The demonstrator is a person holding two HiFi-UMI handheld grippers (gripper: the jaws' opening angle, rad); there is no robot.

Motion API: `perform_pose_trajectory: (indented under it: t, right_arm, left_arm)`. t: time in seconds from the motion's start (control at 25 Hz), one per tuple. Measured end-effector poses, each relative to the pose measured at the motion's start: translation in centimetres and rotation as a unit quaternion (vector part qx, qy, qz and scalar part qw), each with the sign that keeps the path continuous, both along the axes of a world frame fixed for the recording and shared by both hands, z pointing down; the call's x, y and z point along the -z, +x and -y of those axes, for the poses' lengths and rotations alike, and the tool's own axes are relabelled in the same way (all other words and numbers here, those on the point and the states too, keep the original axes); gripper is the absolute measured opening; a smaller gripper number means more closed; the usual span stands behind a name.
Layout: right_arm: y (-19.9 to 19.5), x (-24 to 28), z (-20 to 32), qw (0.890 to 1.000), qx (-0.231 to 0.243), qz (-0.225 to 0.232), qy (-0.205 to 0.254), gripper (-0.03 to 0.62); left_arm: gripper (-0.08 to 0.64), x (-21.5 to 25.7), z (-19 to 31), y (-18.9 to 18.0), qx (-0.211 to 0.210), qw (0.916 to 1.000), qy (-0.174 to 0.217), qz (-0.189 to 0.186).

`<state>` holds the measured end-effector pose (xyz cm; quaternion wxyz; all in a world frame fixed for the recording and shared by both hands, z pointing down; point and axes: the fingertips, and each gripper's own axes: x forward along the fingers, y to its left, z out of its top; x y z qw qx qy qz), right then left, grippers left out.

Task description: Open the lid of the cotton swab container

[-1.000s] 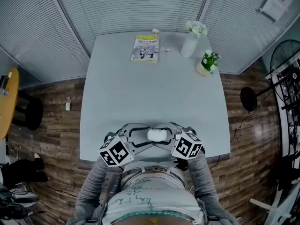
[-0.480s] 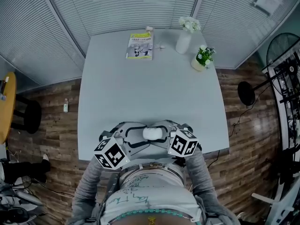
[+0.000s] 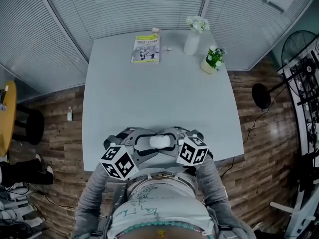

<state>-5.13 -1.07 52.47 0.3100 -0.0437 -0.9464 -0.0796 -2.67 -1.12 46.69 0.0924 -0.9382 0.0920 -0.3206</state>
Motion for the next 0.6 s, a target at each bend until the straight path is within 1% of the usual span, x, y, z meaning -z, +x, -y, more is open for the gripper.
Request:
perform_pose_trajectory:
  t: [0.12, 0.24, 0.28, 0.6]
  right_arm:
    - [0.1, -0.1, 0.0, 1.0, -0.001, 0.0, -0.003, 0.209]
    - [0.1, -0.4, 0.2, 1.0, -0.001, -0.004, -0.002, 0.209]
    - [0.1, -0.5, 0.3, 1.0, 0.0, -0.006, -0.001, 0.209]
    - [0.3, -0.9, 0.4, 1.0, 0.0, -0.013, 0.0, 0.207]
  left_arm:
    - [0.238, -0.3, 0.0, 0.1, -0.011, 0.9997, 0.009, 0.021]
    - [0.199, -0.9, 0.1, 0.1, -0.021, 0.9986, 0.024, 0.041]
    - [0.189, -1.0, 0.1, 0.1, -0.024, 0.9985, 0.024, 0.044]
    - [0.183, -1.4, 0.2, 0.2, -0.033, 0.998, 0.015, 0.052]
